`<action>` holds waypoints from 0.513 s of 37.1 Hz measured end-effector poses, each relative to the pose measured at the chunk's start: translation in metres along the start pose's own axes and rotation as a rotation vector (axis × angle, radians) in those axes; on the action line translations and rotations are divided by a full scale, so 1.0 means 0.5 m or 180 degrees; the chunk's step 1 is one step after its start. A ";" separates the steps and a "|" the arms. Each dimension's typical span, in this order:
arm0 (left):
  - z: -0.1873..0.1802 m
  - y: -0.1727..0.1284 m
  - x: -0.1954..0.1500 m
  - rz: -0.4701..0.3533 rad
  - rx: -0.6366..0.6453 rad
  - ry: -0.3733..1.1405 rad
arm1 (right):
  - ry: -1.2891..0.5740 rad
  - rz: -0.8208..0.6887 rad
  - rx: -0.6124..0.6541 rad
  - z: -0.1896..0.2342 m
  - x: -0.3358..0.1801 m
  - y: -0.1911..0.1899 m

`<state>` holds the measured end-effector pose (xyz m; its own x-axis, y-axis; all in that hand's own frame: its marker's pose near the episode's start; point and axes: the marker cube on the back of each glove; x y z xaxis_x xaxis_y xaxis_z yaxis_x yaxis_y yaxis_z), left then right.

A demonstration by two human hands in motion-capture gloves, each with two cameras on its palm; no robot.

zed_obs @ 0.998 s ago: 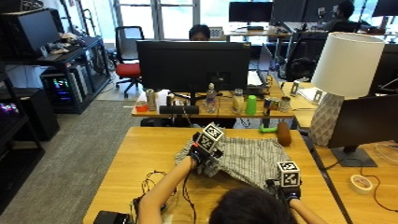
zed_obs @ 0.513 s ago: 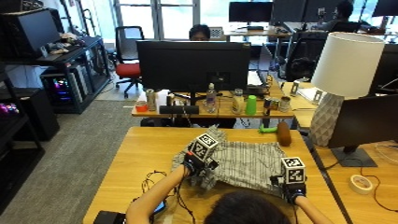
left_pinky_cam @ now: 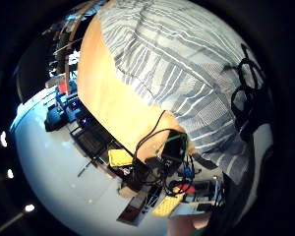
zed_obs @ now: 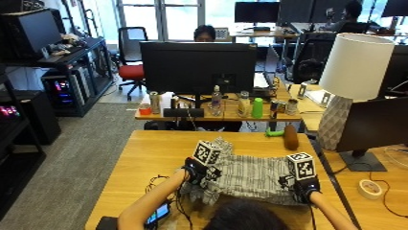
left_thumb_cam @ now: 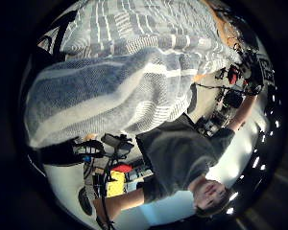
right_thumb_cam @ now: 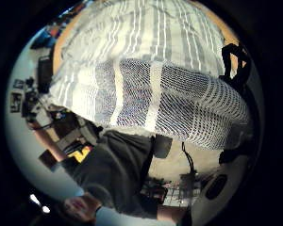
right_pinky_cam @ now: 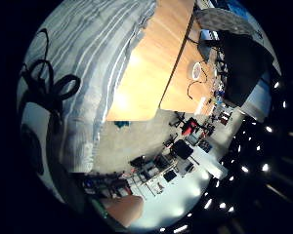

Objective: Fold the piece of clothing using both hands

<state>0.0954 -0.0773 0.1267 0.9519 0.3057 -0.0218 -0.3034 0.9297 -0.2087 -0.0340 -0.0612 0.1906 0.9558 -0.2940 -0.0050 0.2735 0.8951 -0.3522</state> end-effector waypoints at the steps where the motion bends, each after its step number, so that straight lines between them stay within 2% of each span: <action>1: -0.006 0.000 0.003 0.0182 0.0048 -0.0001 | 0.0031 -0.0009 -0.0025 -0.010 -0.001 0.006; 3: -0.020 0.009 0.005 0.0366 0.0075 -0.0010 | 0.0087 -0.0041 -0.0092 -0.031 -0.004 0.022; 5: -0.037 0.026 0.004 0.0395 0.0049 -0.0020 | 0.0136 -0.0066 -0.0142 -0.054 -0.007 0.034; 11: -0.102 0.037 -0.024 0.0171 0.0108 0.0019 | 0.0242 0.0061 -0.0129 -0.125 0.010 0.034; 19: -0.199 -0.016 -0.072 -0.0070 0.0511 0.0056 | 0.0191 0.0306 0.0022 -0.191 0.052 -0.023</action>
<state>0.0680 -0.1160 0.0320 0.9585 0.2826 -0.0364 -0.2842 0.9575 -0.0503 -0.0227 -0.1113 0.1052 0.9695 -0.2259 -0.0945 0.1817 0.9223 -0.3410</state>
